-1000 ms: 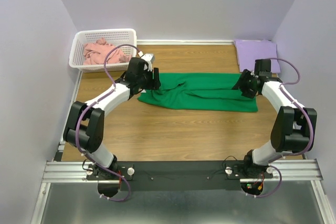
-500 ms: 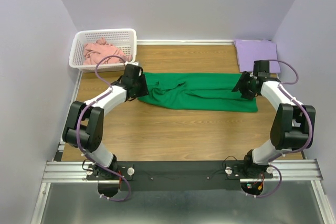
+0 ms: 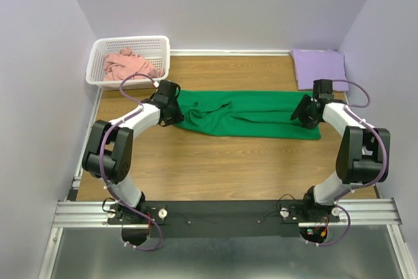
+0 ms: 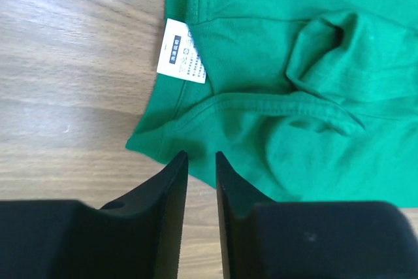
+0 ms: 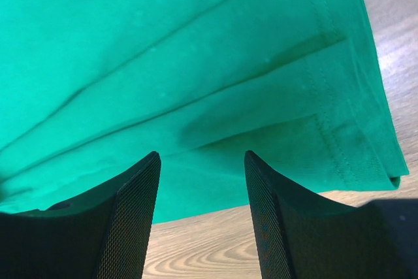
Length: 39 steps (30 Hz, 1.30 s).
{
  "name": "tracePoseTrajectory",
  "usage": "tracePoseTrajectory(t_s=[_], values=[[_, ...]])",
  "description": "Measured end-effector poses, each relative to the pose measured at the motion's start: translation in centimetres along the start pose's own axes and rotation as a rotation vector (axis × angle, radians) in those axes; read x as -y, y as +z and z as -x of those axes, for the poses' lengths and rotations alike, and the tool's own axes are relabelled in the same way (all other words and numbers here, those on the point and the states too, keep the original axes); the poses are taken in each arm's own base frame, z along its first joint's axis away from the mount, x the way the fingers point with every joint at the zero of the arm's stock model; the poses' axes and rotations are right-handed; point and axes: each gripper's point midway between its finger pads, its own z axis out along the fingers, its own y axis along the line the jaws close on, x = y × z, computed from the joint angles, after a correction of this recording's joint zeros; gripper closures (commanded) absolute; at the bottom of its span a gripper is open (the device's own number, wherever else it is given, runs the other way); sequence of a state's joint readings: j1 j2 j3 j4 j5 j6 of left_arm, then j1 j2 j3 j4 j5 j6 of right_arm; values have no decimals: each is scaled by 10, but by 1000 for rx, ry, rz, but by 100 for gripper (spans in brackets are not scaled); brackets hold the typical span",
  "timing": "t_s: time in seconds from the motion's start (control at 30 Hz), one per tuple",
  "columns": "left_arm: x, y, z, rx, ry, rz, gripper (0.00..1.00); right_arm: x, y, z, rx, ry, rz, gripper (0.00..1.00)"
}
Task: Fold and stack the t-shirts
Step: Fold the tshirt
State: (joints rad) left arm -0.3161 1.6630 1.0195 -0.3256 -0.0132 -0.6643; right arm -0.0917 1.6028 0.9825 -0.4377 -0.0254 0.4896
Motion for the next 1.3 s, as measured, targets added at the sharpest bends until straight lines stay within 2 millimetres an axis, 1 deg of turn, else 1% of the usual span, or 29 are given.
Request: tracePoseTrajectory(t_s=[0.2,0.33,0.37,0.43,0.5,0.53,0.67,0.8,0.93,1.03,1.2,1.23,1.27,1.3], values=[[-2,10,-12,-44,2,24,74,9,9,-13,-32,11,-30,39],[-2,13,-15,-53,-1,32,74,11,13,-16,-38,15,-36,41],[-3,14,-16,-54,-1,35,75,12,14,-16,-39,16,-38,42],[-4,15,-16,-53,-4,41,85,13,16,-17,-38,17,-44,47],[-5,15,-17,-54,-7,47,98,15,19,-17,-38,20,-54,53],[-6,16,-17,-53,-10,50,100,16,19,-17,-36,20,-57,54],[-10,17,-22,-52,-24,53,100,18,21,-16,-25,30,-69,62],[-14,13,-26,-41,-29,50,100,22,21,-15,-8,35,-87,63],[-37,-4,-41,-27,-64,62,100,26,20,-13,8,46,-105,63],[-53,-17,-46,4,-109,54,100,31,19,-13,19,64,-120,63],[-56,-29,-56,31,-143,1,100,33,19,-12,22,82,-125,62],[-56,-31,-57,39,-147,-7,98,33,19,-12,22,83,-125,63],[-56,-33,-57,44,-154,-14,91,33,19,-12,22,83,-125,63],[-56,-36,-58,50,-159,-19,87,33,19,-12,23,83,-125,63]])
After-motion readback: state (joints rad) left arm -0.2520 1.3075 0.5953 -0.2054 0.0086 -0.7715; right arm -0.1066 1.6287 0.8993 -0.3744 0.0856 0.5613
